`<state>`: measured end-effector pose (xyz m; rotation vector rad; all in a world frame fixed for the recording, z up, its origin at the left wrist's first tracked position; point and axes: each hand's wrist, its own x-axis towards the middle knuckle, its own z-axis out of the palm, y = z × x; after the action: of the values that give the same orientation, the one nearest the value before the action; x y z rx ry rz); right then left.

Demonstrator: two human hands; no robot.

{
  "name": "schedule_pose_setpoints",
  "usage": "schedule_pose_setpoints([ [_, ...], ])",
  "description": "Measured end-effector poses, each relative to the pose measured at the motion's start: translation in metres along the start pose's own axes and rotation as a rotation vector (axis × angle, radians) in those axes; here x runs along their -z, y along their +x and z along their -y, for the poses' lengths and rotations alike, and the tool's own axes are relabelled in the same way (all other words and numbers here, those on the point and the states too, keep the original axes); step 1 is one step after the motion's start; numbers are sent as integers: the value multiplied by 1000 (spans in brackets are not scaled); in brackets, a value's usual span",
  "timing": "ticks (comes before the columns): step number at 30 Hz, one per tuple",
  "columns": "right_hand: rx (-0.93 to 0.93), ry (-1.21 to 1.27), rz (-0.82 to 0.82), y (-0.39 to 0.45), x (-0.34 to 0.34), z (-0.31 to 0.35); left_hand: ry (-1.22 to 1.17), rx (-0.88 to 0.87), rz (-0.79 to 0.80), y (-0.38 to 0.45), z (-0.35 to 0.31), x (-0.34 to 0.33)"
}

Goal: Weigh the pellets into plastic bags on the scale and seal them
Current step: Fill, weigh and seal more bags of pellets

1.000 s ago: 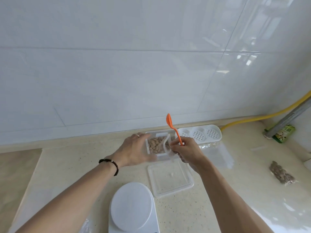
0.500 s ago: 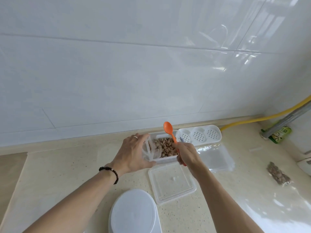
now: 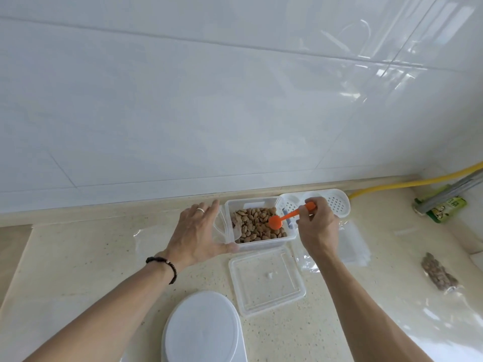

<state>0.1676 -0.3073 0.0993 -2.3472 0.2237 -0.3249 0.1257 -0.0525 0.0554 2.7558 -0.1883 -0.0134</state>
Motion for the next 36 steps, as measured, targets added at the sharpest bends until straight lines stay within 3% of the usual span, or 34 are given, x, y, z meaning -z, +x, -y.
schedule_pose_setpoints([
  [4,18,-102,136,-2,-15,-5,19,3,11,3,0,-2],
  [7,-158,41,222,-5,-28,-10,33,9,8,4,0,-3],
  [11,-439,279,147,-5,-31,-15,60,9,15,7,1,-4],
  [17,-610,482,-4,-5,-19,-29,115,22,50,19,-5,-7],
  [29,-543,592,-31,1,26,-25,179,-37,97,41,-40,-9],
  [36,-324,590,88,2,43,16,27,15,75,50,-52,-8],
])
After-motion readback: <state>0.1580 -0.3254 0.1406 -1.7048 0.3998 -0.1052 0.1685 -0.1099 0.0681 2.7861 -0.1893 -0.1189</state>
